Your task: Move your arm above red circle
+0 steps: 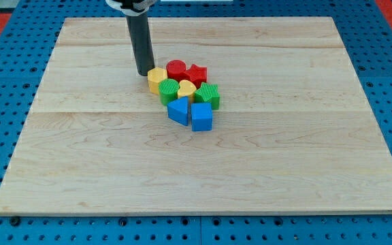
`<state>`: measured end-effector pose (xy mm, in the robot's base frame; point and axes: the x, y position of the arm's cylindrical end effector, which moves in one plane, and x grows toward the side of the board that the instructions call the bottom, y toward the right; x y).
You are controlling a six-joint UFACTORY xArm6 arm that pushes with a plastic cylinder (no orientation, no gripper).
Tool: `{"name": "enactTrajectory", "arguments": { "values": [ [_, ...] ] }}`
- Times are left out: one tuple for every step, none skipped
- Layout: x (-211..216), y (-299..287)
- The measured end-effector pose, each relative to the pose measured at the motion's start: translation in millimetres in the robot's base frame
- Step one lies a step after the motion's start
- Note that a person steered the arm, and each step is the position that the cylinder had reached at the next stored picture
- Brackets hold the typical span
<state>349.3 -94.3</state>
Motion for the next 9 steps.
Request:
{"name": "enactTrajectory", "arguments": {
  "values": [
    [-7.7,0.0],
    [-7.3,0.9],
    [-3.7,4.9],
    [-3.7,4.9],
    [-4.9,4.9],
    [-4.9,4.9],
    [-4.5,5.4],
    [-4.4,5.4],
    [-4.4,5.4]
  ]
}}
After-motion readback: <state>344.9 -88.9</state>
